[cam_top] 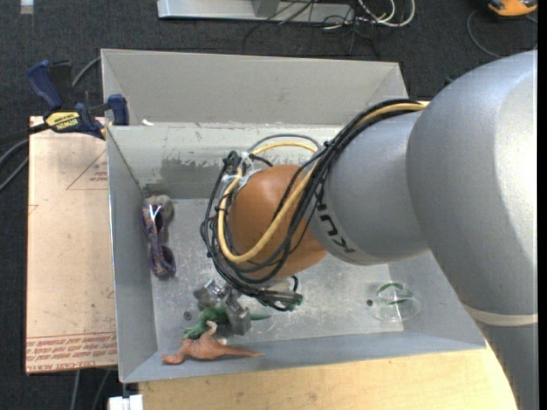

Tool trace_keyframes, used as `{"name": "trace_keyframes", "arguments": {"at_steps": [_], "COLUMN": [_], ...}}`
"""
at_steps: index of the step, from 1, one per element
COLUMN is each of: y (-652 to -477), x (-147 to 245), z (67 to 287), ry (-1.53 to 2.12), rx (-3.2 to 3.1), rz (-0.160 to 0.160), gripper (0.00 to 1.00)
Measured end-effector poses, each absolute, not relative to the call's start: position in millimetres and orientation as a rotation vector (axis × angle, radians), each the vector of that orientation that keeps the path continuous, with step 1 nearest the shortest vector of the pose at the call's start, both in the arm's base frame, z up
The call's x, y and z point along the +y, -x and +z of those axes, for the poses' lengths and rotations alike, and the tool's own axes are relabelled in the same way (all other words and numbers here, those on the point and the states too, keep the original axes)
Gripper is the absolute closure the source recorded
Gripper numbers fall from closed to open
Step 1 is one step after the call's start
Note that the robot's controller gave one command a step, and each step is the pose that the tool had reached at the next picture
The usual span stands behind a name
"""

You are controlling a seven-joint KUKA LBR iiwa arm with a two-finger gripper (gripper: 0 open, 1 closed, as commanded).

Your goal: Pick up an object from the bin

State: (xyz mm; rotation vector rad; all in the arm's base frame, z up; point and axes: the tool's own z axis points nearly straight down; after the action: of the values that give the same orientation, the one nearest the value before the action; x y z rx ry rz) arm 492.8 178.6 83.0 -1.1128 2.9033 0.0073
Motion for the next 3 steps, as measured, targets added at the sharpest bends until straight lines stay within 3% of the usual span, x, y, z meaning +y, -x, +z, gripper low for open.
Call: {"name": "trace_keyframes", "arguments": {"at_steps": [2, 3], "y": [-483.0, -492.0], "x": [180.2, 182.0], "z": [72.5, 70.5], "ry": [1.055, 1.166], "rx": [2.92, 2.88], "rz": [0.009, 0.009], "gripper": [1.0, 1.0]}}
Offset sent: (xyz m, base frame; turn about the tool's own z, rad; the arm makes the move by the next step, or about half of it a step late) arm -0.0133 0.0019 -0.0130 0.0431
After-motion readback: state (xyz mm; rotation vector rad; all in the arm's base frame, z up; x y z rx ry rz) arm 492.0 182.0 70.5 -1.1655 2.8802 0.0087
